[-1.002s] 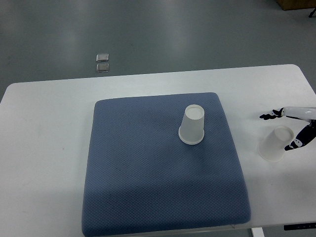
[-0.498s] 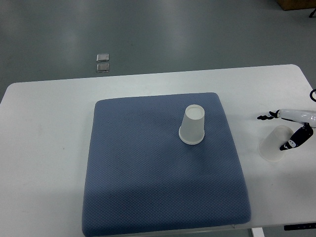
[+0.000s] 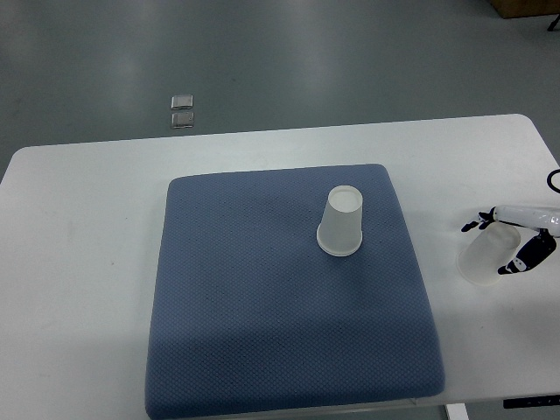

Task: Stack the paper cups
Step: 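Close the right hand's fingers around the loose white paper cup, then lift the cup with the right hand and carry it over the upside-down cup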

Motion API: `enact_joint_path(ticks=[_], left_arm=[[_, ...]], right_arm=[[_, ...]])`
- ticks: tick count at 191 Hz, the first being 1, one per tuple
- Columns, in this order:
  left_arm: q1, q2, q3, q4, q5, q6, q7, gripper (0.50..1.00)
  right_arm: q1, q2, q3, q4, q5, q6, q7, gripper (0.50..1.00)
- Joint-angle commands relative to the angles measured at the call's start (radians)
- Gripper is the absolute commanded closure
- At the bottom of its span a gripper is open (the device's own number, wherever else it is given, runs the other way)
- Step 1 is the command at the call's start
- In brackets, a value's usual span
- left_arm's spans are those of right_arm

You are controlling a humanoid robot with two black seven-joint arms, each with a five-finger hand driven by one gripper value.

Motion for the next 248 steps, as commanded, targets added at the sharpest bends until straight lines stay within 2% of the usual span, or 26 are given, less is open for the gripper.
enact_joint_path(ticks=[1,21,48,100,130,159,200,219,248], left_arm=[[0.0,0.0,0.0,-0.001,0.0,0.0,0.001,0.5],[0.0,0.0,0.0,-0.001,0.0,0.0,0.001,0.5],[0.0,0.0,0.0,0.001,0.0,0.0,-0.001,0.5],[0.0,0.0,0.0,-0.001,0.0,0.0,-0.001,0.5],[0.0,0.0,0.0,0.001,0.0,0.0,-0.001,0.5],[0.0,0.0,0.0,-0.001,0.0,0.0,0.001,0.5],[0.0,0.0,0.0,0.001,0.0,0.0,0.001,0.5],[0.0,0.0,0.0,-0.001,0.0,0.0,0.001,0.5],[0.0,0.0,0.0,0.001,0.0,0.0,0.001,0.5]], right_arm=[[0.003,-0.001,-0.01,-0.005,-0.007,-0.007,0.0,0.736],[0.003,0.001,-0.012,-0.011,-0.009,-0.013,0.0,0.771],[0.004,0.001,-0.012,-0.014,-0.009,-0.013,0.002,0.777],[0.011,-0.001,-0.009,-0.016,-0.023,-0.013,0.008,0.883],[0.034,-0.01,0.006,-0.016,-0.021,-0.007,0.014,0.883],[0.136,-0.007,0.008,0.003,-0.01,0.015,0.031,0.879],[0.259,0.002,0.011,0.107,-0.006,0.036,0.026,0.879],[0.307,0.013,0.025,0.141,-0.006,0.073,0.026,0.877],[0.4,0.105,0.051,0.145,0.04,0.154,0.021,0.875]])
